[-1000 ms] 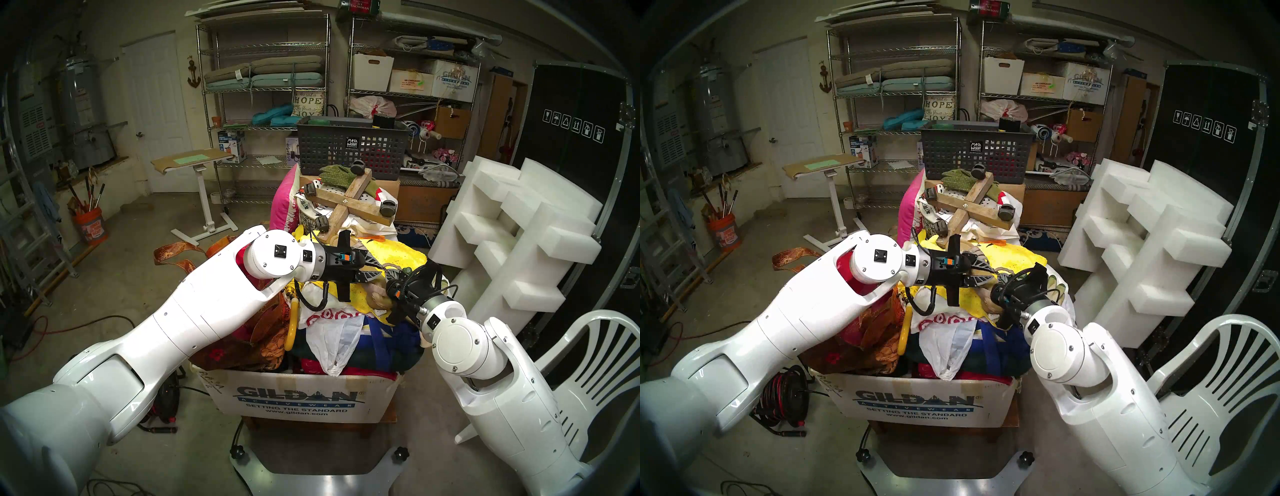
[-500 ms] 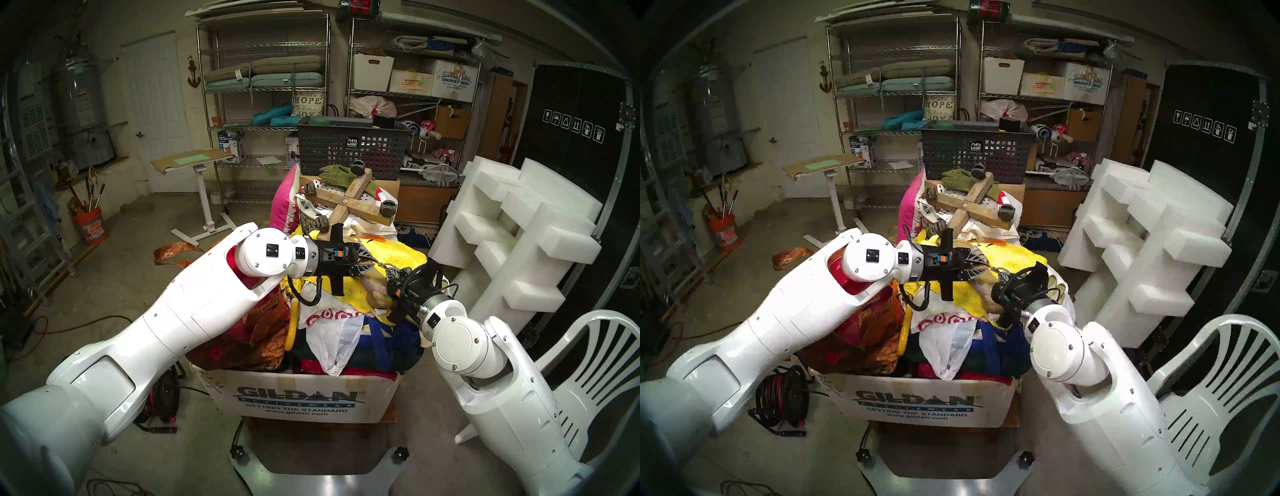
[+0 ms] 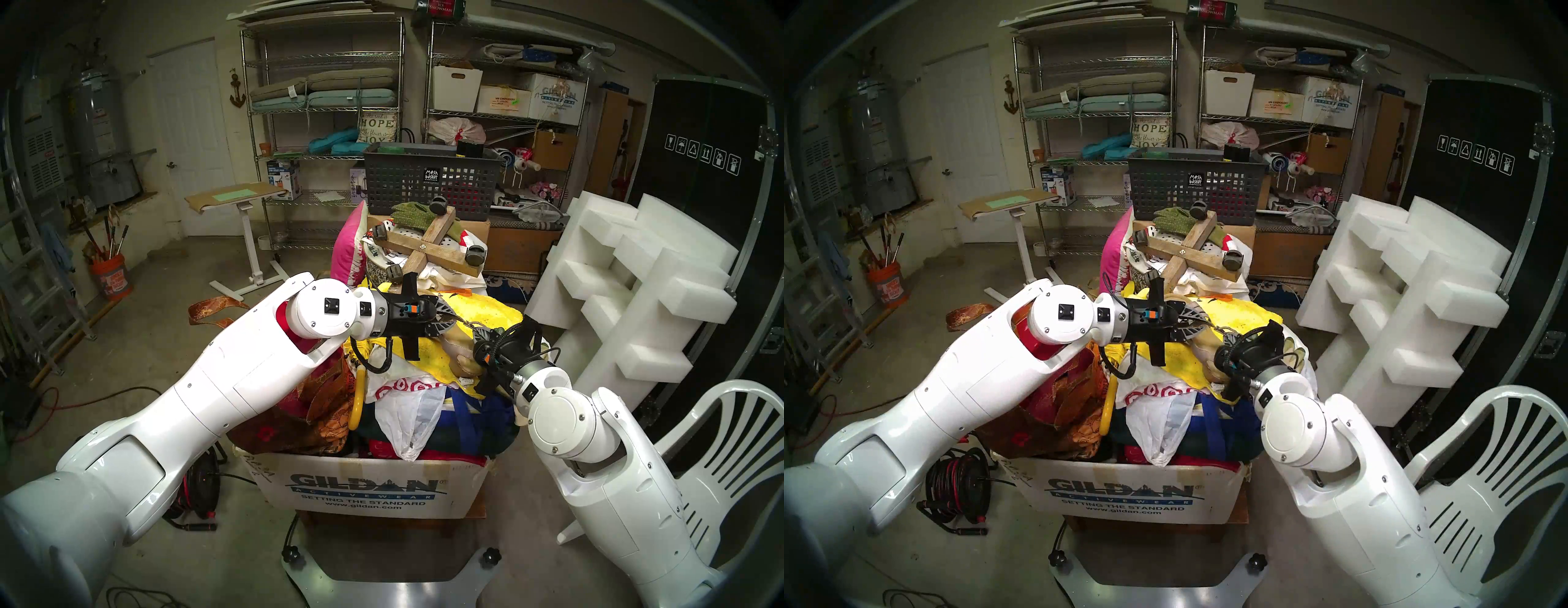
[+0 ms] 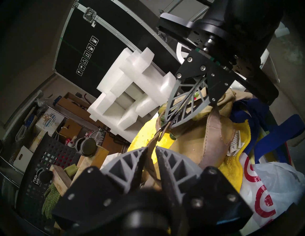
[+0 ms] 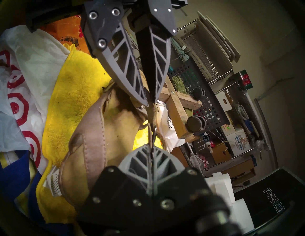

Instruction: Unbuckle a shoe

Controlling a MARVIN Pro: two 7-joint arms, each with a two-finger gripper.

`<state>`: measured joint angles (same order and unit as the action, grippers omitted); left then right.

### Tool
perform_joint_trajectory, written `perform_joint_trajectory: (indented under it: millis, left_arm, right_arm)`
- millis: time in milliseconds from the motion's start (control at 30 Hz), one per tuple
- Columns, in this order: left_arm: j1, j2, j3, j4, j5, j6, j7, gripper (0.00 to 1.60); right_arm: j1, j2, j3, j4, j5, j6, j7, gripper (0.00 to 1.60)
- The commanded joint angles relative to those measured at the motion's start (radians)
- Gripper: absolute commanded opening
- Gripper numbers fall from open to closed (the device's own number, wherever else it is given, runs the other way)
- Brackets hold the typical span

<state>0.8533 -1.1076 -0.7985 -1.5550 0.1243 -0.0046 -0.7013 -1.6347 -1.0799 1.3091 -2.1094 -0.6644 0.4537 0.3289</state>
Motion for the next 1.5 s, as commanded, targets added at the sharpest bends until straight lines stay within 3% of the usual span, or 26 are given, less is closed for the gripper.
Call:
perform_joint_trajectory:
  millis: [0, 333, 967, 1467]
  left_arm:
    - [-0.045, -0.034, -0.005, 0.002, 0.002, -0.019, 0.000, 0.88]
    - [-0.061, -0.044, 0.019, 0.036, -0.023, -0.043, -0.074, 0.78]
    - [-0.078, -0.039, 0.012, 0.058, -0.008, -0.059, -0.083, 0.77]
    - [-0.058, -0.021, 0.026, 0.051, 0.020, -0.056, -0.096, 0.63]
  right_arm:
    - [0.015, -0.003, 0.003, -0.022, 0.002, -0.006, -0.002, 0.00]
    - [0.018, -0.006, 0.008, -0.019, 0.004, -0.012, 0.004, 0.00]
    - [0.031, -0.014, 0.011, 0.007, 0.007, -0.023, 0.003, 0.00]
    - [0.040, -0.019, 0.013, 0.015, 0.006, -0.027, 0.001, 0.00]
